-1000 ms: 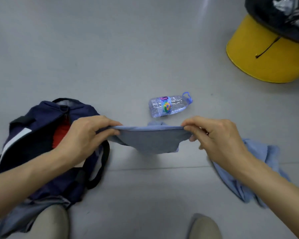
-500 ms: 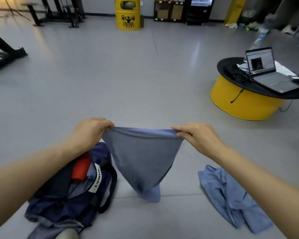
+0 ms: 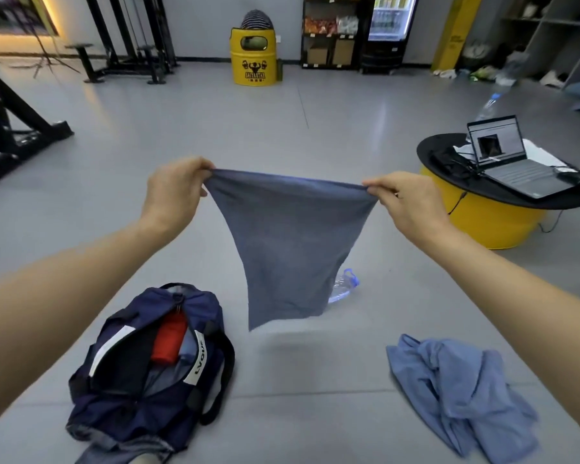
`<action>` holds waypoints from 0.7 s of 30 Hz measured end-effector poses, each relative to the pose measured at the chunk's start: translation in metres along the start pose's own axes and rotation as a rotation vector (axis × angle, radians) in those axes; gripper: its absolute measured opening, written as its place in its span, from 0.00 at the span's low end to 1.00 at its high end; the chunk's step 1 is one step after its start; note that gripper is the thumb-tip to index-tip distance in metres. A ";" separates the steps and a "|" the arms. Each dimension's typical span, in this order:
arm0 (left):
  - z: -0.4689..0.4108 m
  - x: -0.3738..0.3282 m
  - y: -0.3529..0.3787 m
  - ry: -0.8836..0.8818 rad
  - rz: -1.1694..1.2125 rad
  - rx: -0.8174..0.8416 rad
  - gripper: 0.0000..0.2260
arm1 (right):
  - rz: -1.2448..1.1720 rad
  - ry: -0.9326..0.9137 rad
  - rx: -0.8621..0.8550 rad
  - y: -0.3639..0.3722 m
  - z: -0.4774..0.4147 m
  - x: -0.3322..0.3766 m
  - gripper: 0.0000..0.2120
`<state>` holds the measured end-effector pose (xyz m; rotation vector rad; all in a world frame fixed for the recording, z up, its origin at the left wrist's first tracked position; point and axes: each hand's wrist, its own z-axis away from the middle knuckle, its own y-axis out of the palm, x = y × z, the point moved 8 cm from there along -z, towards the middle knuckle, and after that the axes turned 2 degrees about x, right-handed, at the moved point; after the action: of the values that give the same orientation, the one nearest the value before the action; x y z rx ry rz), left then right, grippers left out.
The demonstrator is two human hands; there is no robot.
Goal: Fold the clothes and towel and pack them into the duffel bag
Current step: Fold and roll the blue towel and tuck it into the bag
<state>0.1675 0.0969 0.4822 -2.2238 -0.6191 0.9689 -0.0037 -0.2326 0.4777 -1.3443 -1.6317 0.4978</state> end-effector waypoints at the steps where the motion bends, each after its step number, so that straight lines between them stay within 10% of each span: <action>1: 0.010 -0.005 -0.005 0.065 -0.051 -0.012 0.09 | -0.003 0.002 0.001 -0.002 0.009 0.001 0.09; 6: 0.082 0.006 0.003 0.270 -0.125 0.050 0.12 | 0.000 -0.005 0.066 0.022 0.079 -0.005 0.08; 13: 0.227 0.073 0.103 0.280 -0.303 0.532 0.27 | -0.020 0.163 0.384 0.147 0.215 -0.066 0.07; 21: 0.402 0.141 0.223 0.246 -0.347 1.017 0.20 | -0.057 0.178 0.733 0.284 0.376 -0.108 0.06</action>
<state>-0.0168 0.1736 0.0448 -1.2422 -0.2712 0.6008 -0.1709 -0.1508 0.0309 -0.7625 -1.1614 0.8175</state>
